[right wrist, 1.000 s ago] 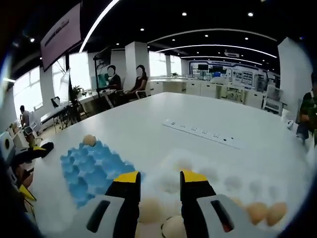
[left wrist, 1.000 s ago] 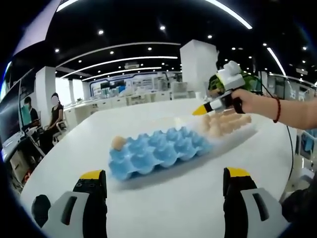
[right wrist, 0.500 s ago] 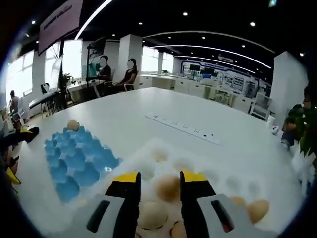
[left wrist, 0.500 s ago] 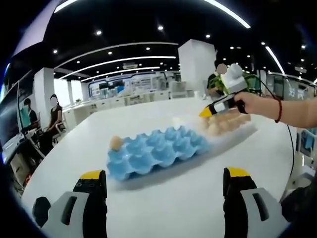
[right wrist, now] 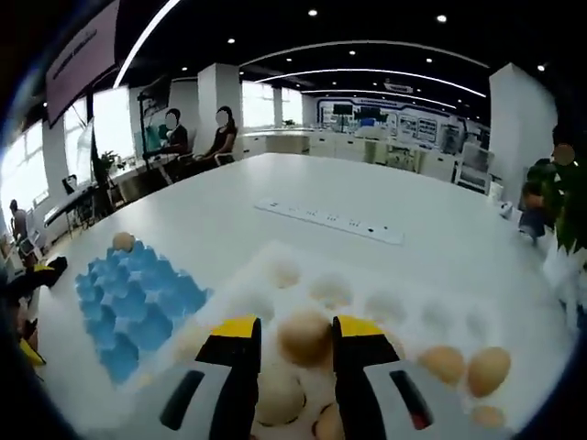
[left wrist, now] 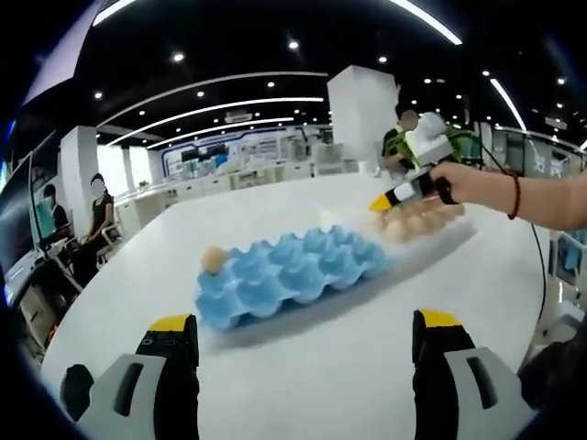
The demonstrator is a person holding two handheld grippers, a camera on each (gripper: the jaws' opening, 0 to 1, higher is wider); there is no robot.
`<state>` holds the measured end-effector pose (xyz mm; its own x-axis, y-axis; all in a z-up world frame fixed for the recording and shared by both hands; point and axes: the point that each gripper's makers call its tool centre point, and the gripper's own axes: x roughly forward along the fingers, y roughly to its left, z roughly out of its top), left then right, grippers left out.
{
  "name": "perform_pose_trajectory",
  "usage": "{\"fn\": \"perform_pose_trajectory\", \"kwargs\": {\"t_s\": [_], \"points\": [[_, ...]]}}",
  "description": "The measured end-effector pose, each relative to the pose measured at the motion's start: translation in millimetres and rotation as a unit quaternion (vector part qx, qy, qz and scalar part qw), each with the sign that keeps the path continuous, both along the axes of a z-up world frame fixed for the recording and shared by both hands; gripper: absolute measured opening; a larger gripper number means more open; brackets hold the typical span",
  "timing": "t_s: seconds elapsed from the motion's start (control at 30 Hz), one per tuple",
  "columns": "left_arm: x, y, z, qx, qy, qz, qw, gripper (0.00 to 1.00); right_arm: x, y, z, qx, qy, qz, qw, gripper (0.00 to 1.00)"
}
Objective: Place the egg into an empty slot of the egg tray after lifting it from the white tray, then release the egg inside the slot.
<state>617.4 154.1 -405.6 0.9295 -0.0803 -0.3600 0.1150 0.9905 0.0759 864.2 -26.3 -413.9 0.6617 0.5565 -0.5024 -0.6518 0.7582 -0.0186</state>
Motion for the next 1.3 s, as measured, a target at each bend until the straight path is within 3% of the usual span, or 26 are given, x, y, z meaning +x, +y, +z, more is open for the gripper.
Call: {"fn": "perform_pose_trajectory", "kwargs": {"t_s": [0.27,0.5,0.83,1.3], "points": [[-0.9,1.2,-0.3,0.000,0.001,0.000,1.0000,0.99,1.5,-2.4,-7.0,-0.075,-0.026,-0.003,0.9968,0.32],[-2.6,5.4,-1.7,0.000,0.004,0.002,1.0000,0.99,15.8,-5.7,-6.3,-0.056,-0.023,-0.043,0.9972,0.27],[-2.9,7.4,-1.4,-0.004,0.001,0.003,1.0000,0.98,18.4,1.6,-7.6,-0.077,-0.034,-0.025,0.9961,0.27],[3.3,4.0,6.1,-0.014,-0.016,-0.002,0.9998,0.98,15.3,1.5,-2.7,-0.049,-0.039,-0.011,0.9980,0.26]]}}
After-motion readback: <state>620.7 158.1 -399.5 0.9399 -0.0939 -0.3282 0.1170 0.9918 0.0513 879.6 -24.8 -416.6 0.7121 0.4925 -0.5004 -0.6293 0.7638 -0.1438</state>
